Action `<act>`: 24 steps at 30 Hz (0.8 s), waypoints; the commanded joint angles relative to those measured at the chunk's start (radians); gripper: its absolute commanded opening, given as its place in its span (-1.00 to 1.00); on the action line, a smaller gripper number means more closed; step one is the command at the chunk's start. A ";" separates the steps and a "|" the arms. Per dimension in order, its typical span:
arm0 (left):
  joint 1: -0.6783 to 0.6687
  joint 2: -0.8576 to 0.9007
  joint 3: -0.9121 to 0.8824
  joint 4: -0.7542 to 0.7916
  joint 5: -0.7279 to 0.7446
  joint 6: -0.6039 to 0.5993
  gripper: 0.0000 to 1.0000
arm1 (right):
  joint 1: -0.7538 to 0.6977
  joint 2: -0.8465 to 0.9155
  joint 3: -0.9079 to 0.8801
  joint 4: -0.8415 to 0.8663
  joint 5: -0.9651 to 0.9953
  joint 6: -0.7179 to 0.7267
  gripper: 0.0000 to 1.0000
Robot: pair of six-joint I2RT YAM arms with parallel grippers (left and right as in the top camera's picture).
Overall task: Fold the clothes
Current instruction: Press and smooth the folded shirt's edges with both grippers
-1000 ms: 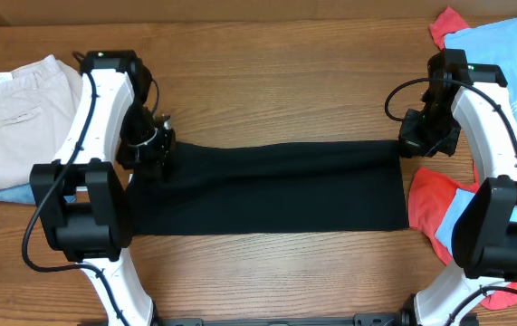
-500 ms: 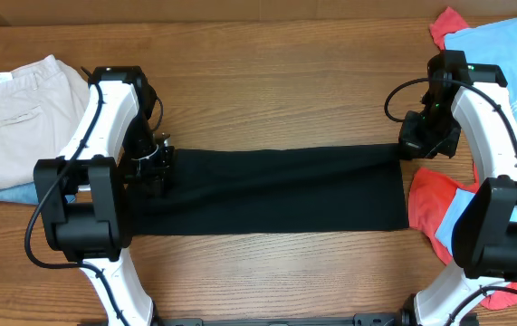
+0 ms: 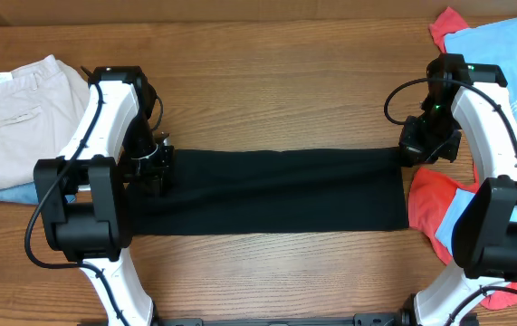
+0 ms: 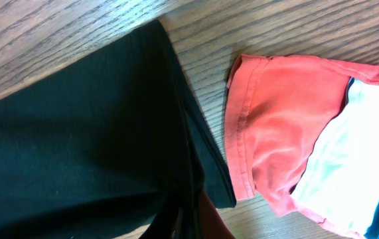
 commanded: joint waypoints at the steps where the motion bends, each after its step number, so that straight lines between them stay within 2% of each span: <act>1: 0.005 -0.037 -0.005 -0.002 -0.030 -0.021 -0.91 | -0.007 -0.031 0.017 -0.003 0.025 -0.006 -0.92; 5: 0.005 -0.037 -0.005 0.000 -0.030 -0.021 -0.88 | -0.007 -0.031 0.017 -0.025 0.026 -0.006 -0.91; 8: 0.005 -0.037 -0.005 0.002 -0.030 -0.020 -0.74 | -0.007 -0.031 0.017 -0.046 0.025 -0.006 -0.81; 12: 0.005 -0.037 -0.005 0.001 -0.030 -0.020 -0.62 | -0.007 -0.031 0.017 -0.068 0.025 -0.007 -0.77; 21: 0.005 -0.037 -0.005 0.001 -0.030 -0.017 -0.60 | -0.007 -0.031 0.017 -0.100 0.025 -0.022 -0.68; 24: 0.005 -0.037 -0.005 0.003 -0.030 -0.017 -0.57 | -0.007 -0.031 0.017 -0.110 0.036 -0.027 -0.59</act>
